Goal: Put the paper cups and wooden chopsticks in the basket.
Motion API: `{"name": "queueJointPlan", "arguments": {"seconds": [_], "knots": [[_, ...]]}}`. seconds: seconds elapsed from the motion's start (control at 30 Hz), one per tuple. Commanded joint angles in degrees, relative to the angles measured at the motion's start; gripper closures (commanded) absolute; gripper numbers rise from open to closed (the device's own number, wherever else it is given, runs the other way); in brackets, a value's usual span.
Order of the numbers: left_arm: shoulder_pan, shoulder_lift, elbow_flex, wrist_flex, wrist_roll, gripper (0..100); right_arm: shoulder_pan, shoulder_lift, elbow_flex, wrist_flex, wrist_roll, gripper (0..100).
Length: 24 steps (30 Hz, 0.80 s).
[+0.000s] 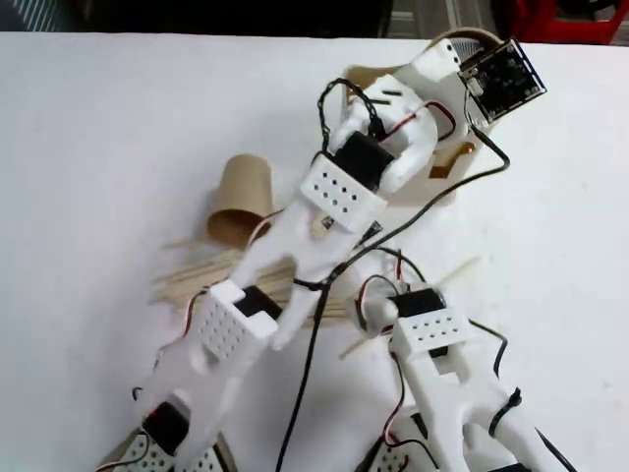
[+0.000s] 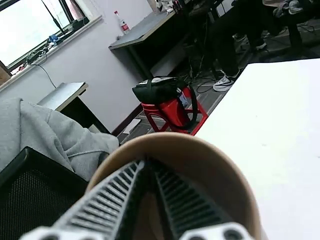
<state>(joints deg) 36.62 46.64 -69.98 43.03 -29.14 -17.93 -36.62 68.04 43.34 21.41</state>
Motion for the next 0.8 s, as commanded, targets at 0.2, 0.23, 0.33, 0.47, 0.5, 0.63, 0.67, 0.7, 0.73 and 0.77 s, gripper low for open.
{"name": "queueJointPlan", "arguments": {"seconds": [0.2, 0.23, 0.33, 0.47, 0.5, 0.63, 0.67, 0.7, 0.73, 0.77], "knots": [[0.8, -0.7, -9.1, -2.4, 0.2, 98, -0.4, -1.1, -0.2, -0.7, 0.5, 97.1], [0.7, -0.7, -9.1, -2.3, 0.2, 98, -0.4, -1.1, -0.2, -0.7, 0.5, 97.1], [0.3, -0.8, -9.3, -1.4, 0.2, 98, -0.4, -1.1, -0.2, -0.7, 0.5, 97.1], [-0.5, -2.9, -12.4, 6.2, 0.2, 98, -0.4, -1.1, -0.2, -0.7, 0.5, 97.1], [-0.6, -3.6, -13.8, 9.8, 0.2, 98, -0.4, -1.1, -0.2, -0.7, 0.5, 97.1], [-0.6, -6.4, -18.0, 24.7, 0.2, 98, -0.4, -1.1, -0.2, -0.7, 0.5, 97.1], [-0.7, -6.9, -18.9, 28.1, 0.2, 98, -0.4, -1.1, -0.2, -0.7, 0.5, 97.1], [-1.2, -7.4, -19.8, 31.2, 0.2, 98, -0.4, -1.1, -0.2, -0.7, 0.5, 97.1], [-1.7, -8.0, -20.7, 33.8, 0.2, 98, -0.4, -1.1, -0.2, -0.7, 0.5, 97.1], [-2.2, -8.3, -21.4, 36.0, 0.2, 98, -0.4, -1.1, -0.2, -0.7, 0.5, 97.1]]}}
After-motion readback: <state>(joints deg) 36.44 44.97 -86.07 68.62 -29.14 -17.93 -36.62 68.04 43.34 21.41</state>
